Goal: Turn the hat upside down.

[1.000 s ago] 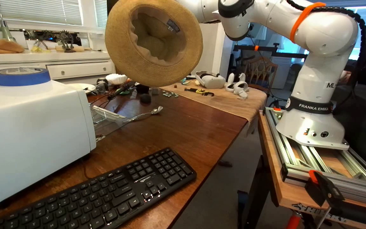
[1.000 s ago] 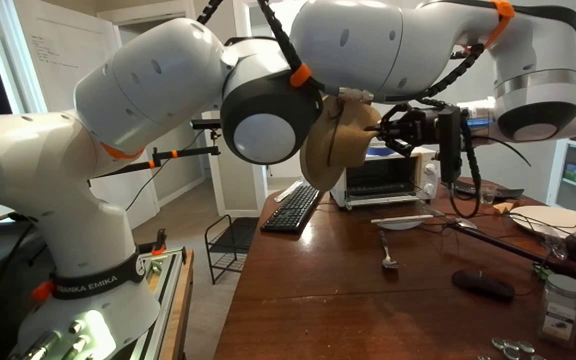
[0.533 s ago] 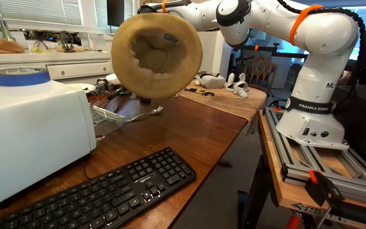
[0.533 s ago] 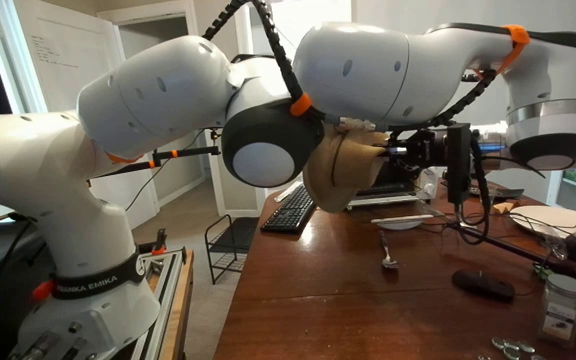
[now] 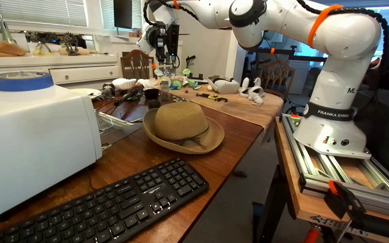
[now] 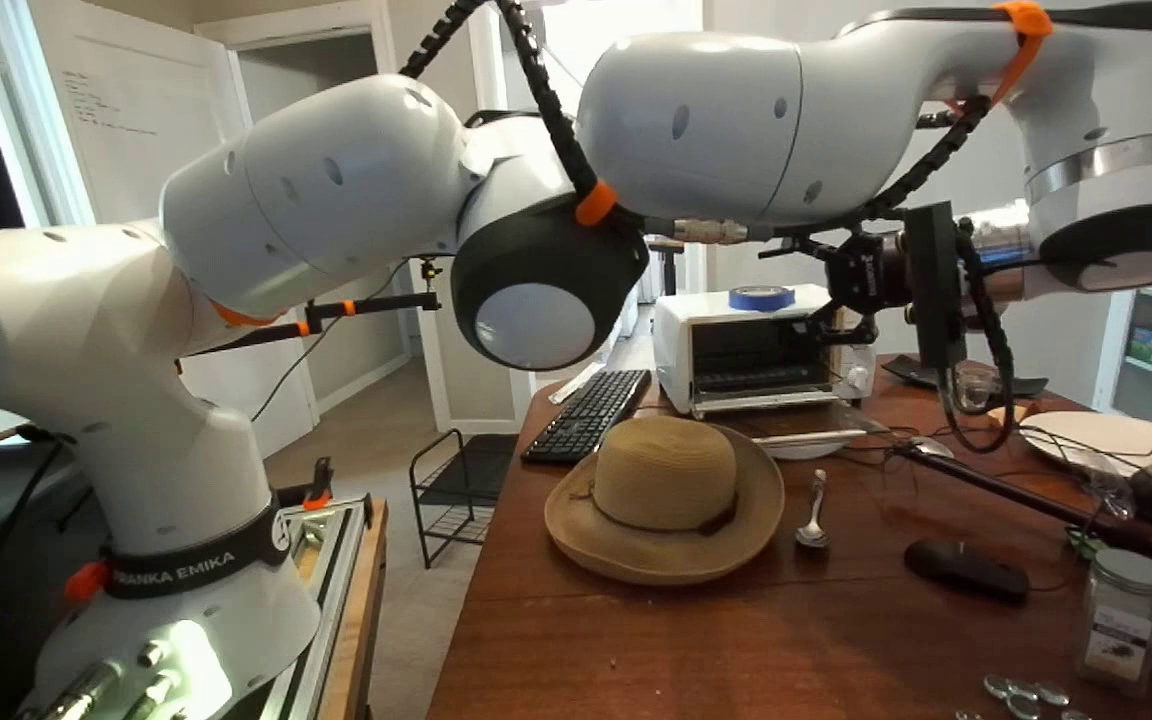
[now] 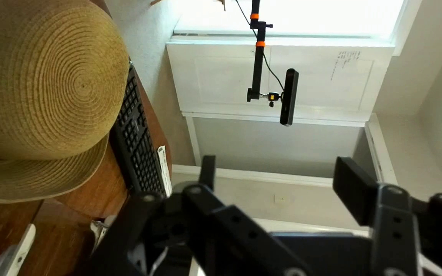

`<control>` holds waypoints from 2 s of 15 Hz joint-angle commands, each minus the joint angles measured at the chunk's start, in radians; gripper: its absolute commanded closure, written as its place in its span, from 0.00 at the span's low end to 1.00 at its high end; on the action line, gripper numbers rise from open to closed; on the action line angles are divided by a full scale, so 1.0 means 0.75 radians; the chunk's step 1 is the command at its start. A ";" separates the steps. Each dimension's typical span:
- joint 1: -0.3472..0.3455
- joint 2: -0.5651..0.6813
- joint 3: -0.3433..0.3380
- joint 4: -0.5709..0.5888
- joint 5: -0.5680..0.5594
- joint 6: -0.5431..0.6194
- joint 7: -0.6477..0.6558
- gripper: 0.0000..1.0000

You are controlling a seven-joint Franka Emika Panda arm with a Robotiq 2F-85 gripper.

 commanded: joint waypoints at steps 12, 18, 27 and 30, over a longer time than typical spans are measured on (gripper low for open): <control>-0.109 -0.225 0.134 -0.561 -0.707 -0.013 -0.044 0.00; 0.148 -0.246 -0.387 -0.246 -0.682 0.040 -0.313 0.00; 0.174 -0.253 -0.402 -0.205 -0.673 0.163 -0.314 0.00; 0.217 -0.226 -0.425 -0.235 -0.767 0.207 -0.376 0.00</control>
